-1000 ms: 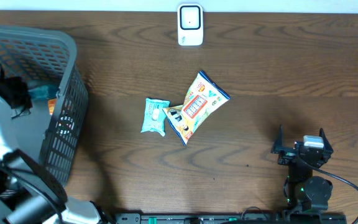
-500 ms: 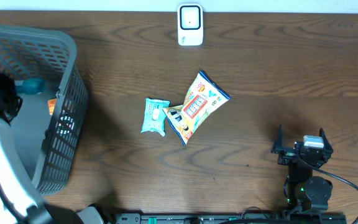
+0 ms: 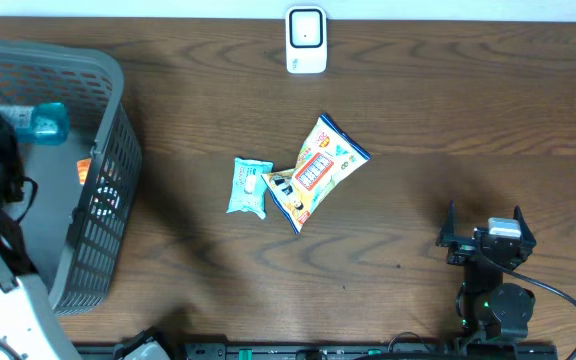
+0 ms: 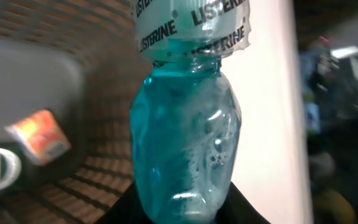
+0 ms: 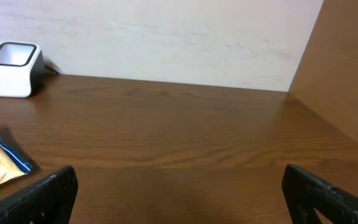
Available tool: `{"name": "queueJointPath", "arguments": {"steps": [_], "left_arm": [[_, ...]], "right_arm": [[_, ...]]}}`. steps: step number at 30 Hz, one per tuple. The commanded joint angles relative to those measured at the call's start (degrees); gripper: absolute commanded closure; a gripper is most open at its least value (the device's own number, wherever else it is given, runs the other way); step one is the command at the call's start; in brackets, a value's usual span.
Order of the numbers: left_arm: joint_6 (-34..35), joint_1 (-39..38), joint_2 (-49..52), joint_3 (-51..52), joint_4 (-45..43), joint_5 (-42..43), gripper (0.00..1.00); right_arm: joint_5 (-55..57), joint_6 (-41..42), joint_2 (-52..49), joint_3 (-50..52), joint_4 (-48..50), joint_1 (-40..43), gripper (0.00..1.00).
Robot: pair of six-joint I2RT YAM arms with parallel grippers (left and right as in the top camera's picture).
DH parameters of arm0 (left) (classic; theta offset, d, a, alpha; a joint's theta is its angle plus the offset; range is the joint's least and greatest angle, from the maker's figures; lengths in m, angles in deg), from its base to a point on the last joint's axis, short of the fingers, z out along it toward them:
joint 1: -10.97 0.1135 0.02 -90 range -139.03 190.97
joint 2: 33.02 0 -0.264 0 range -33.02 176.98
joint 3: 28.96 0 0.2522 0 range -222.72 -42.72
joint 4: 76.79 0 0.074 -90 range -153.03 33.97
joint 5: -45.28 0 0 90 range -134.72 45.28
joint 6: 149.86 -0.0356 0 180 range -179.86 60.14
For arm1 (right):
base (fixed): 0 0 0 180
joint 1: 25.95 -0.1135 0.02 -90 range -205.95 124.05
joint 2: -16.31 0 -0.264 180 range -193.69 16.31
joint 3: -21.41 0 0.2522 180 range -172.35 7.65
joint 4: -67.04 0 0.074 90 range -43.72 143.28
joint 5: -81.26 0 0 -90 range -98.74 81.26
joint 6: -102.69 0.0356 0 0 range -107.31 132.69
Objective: Scan the item barcode
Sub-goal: 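Lift the bottle out and carry it right of the snack bag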
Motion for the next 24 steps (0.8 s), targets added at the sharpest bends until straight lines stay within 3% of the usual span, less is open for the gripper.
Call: {"name": "queueJointPath", "arguments": {"steps": [1,6,10,11,14,24], "left_arm": [[-0.55,-5.62,-1.70,-0.55,-2.25,7.37,0.76],[-0.83,-19.93,-0.63,-0.52,-5.49,6.40,0.76],[-1.27,-32.06,2.21,-0.52,-6.23,0.48,0.76],[-1.22,-38.23,4.55,-0.52,-6.36,-2.56,0.76],[-1.25,-46.45,9.11,-0.52,-7.96,-6.08,0.76],[-7.45,-66.97,31.63,-0.52,-17.77,-7.10,0.75]], "right_arm": [[-0.35,-0.39,0.35,0.15,-0.09,0.04,0.01],[-0.35,-0.42,0.35,0.15,-0.09,0.04,0.01],[-0.33,-0.42,0.35,0.15,-0.09,0.02,0.01],[-0.35,-0.42,0.35,0.15,-0.09,0.04,0.01],[-0.35,-0.39,0.35,0.15,-0.09,0.04,0.01],[-0.33,-0.42,0.35,0.15,-0.09,0.04,0.01]]}}
